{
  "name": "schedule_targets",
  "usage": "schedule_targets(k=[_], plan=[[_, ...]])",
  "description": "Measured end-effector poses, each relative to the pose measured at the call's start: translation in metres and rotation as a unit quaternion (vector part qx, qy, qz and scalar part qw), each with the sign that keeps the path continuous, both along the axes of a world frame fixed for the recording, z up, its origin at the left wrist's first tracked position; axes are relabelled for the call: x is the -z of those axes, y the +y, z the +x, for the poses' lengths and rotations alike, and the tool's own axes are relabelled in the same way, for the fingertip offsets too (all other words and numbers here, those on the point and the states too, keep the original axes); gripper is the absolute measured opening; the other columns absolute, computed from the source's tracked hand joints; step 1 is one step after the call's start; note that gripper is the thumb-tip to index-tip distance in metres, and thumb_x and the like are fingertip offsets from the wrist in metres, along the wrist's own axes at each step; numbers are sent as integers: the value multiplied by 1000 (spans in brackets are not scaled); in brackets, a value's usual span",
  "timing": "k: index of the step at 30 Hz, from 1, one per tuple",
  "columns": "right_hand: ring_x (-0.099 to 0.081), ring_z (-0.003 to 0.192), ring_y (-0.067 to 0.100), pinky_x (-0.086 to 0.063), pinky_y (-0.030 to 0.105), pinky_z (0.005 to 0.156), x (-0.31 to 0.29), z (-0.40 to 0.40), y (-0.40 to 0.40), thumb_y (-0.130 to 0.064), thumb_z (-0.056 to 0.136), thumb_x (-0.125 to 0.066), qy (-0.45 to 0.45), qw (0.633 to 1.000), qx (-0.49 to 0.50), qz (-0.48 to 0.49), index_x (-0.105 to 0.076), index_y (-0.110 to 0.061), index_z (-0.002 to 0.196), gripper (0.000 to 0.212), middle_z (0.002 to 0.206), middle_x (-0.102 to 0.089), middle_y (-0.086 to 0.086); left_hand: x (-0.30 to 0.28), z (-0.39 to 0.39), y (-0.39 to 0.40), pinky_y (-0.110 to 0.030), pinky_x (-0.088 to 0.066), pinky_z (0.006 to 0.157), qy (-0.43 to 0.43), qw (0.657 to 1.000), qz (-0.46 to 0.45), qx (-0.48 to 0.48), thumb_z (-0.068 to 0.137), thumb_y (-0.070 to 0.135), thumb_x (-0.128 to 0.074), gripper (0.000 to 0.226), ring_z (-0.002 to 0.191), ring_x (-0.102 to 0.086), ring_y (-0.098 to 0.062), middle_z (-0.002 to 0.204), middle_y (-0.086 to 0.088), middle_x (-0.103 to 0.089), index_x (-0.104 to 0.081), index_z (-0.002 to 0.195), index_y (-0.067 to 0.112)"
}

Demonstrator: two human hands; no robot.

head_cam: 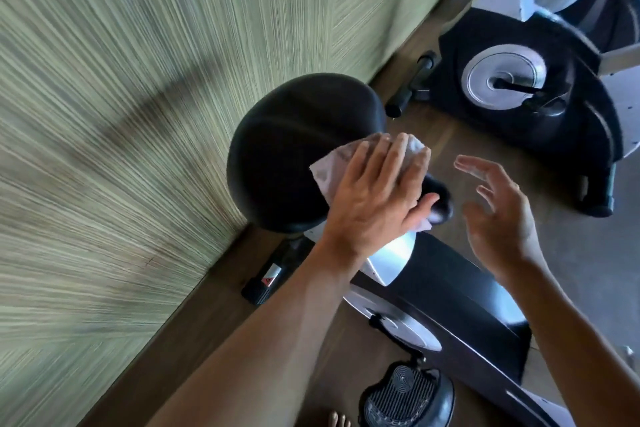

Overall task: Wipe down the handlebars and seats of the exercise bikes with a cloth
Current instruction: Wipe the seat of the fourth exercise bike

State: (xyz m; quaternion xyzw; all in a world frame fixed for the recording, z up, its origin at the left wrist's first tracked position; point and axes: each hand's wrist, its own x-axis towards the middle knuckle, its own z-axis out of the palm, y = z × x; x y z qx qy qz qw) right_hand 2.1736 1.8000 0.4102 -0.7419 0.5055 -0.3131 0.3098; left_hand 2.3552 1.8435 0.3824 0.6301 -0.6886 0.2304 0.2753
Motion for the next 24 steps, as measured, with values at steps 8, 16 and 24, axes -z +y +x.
schedule_targets(k=[8,16,24], plan=[[-52,131,16,-40,38,113,-26,34,-10,-4,77,-42,3,1000,-29,5,-61,-40,123,61,127,-64,-10,-4,55,37,-51,-43,112,5,995,34,-96,105,44,-46,52,135,-54,-35,146,-20,-56,-58,143,11],[-55,126,18,-39,31,108,-44,102,-5,6,87,-51,69,983,-158,-57,-65,-20,130,52,121,-62,-17,-9,63,57,-53,-37,114,132,980,6,-147,100,42,-51,49,138,-52,-35,143,-14,-60,-65,136,12],[-35,149,23,-27,43,123,-28,168,-21,-27,100,-43,151,966,-199,-61,-47,-15,150,51,159,-42,4,-2,77,69,-52,-36,115,236,961,-49,-136,95,44,-56,52,139,-51,-30,142,-7,-62,-67,134,11]])
